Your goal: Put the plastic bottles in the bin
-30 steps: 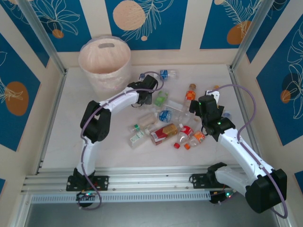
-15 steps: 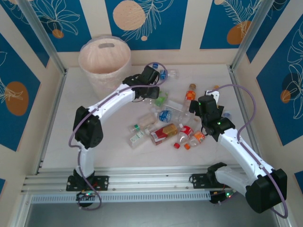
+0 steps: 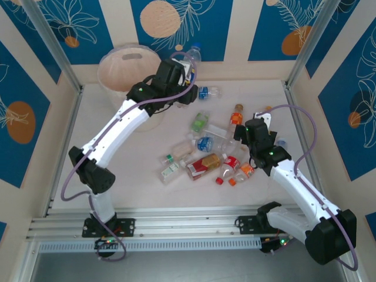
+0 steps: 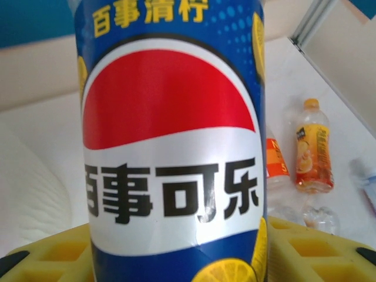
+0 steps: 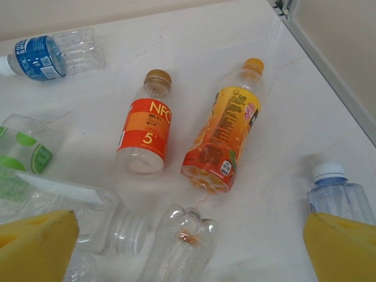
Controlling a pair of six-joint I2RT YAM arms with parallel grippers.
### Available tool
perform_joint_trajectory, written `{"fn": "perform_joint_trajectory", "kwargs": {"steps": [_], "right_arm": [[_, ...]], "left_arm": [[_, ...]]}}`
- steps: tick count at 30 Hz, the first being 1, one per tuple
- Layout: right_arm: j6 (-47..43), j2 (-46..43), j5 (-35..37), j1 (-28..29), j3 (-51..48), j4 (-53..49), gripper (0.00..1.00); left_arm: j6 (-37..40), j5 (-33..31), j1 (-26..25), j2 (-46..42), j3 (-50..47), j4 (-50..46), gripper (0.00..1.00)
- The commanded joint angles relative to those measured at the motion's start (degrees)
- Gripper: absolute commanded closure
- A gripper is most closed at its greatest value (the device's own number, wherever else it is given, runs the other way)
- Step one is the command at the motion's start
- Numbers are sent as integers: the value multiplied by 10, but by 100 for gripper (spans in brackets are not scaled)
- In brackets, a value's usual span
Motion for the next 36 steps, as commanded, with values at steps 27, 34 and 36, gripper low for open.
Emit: {"fn": "perform_joint_trajectory", "kwargs": {"steps": [27,34,36], "right_arm": [[7,-8,21,14,16,-6,1],[14,-18,18,16,27,-26,1],[14,-26,21,17,26,-29,1]], "left_arm": [[156,-65,241,15,58,0,44],[142,-48,266,28,11,39,44],[136,-43,270,26,-14,54,44]]}}
